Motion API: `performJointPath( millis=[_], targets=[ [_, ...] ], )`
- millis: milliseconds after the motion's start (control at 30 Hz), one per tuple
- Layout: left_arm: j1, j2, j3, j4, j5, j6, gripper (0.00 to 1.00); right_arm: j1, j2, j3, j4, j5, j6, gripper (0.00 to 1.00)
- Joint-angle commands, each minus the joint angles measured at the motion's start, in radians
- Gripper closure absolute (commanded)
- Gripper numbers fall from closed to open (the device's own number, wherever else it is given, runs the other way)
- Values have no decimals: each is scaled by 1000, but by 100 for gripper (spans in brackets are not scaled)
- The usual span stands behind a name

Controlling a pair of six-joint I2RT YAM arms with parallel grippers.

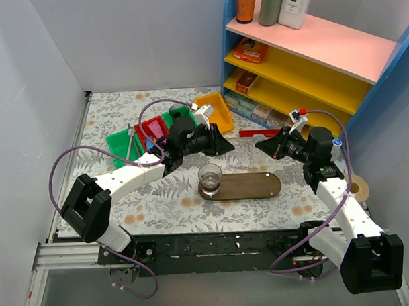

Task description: Prepare toiletry sets of a toothbrush and toothpaste on the tray

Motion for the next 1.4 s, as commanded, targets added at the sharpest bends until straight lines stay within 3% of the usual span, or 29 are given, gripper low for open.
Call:
performJointPath(
  millis=[0,100,533,833,1000,1367],
  targets=[
    [6,14,21,-5,18,-1,100,-2,-15,17,-20,60,-48,99],
    [6,25,18,-4,19,-25,100,-2,-18,26,-72,109,-65,99],
    [6,92,13,-4,18,-93,100,-2,-38,55,-328,398,-73,48],
    [6,127,16,13,37,-105,100,-2,-69,100,-409,416,-105,44],
    [6,134,10,41,48,-111,100,11,-54,102,-390,320,-87,43],
    [6,129,-1,61,60,-116,100,241,70,105,-308,476,-15,41]
  ],
)
